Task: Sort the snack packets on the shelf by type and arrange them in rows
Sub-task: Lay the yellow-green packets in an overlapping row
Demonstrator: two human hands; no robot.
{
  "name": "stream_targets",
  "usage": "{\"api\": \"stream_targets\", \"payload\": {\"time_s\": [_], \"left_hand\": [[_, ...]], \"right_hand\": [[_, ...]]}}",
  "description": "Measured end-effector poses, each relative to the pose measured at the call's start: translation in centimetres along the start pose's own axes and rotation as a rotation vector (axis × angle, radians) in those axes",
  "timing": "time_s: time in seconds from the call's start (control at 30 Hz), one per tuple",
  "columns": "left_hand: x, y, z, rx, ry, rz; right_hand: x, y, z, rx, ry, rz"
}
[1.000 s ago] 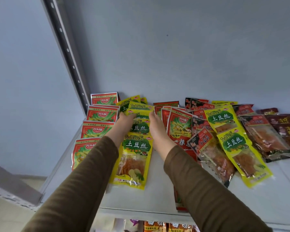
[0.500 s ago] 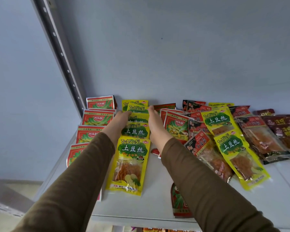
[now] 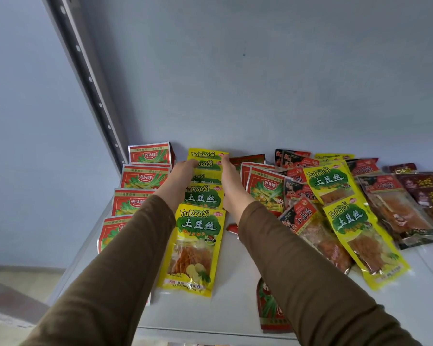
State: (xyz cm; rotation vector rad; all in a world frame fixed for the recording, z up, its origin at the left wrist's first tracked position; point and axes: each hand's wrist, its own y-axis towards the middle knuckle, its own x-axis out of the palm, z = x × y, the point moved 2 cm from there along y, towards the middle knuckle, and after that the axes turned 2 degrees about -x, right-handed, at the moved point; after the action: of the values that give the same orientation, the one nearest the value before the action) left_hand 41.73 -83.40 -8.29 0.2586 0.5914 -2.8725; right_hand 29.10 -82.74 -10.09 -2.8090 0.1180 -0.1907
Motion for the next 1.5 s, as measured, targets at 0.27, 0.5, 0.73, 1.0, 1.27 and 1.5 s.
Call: {"api": "stream_targets", "payload": {"time_s": [0.27,0.5,0.73,1.0,1.27,1.5], "left_hand": [[0.3,0.7,-0.1,-0.065,0.005,0.026],[0.3,1.0,-0.3,-0.109,-0.212,-0.011],[0.3,0.7,-0.4,-0.115,-0.250,0.023],[0.4,0.5,-0.5,-0.053,-0.263,0.056],[0.1,0.5,-0.5,0.025,-0.141,0.064],[-1.2,-0.8,0.1,0.009,-0.049,0.014]], "right_hand": [[0.4,0.5,0.2,-0.031,-0.041,0.018],[0.3,1.3,0.2,0.010,0.066,-0.026],[0.8,1.1,0.5,-0.075,-0.056,0.064],[0.7,1.8,0.3,0.000,0.039,0.011],[0.9,1.3,0.4,0.110,0.119,-0.020],[1.2,1.2,0.1,0.109,0.068,-0.036]]}}
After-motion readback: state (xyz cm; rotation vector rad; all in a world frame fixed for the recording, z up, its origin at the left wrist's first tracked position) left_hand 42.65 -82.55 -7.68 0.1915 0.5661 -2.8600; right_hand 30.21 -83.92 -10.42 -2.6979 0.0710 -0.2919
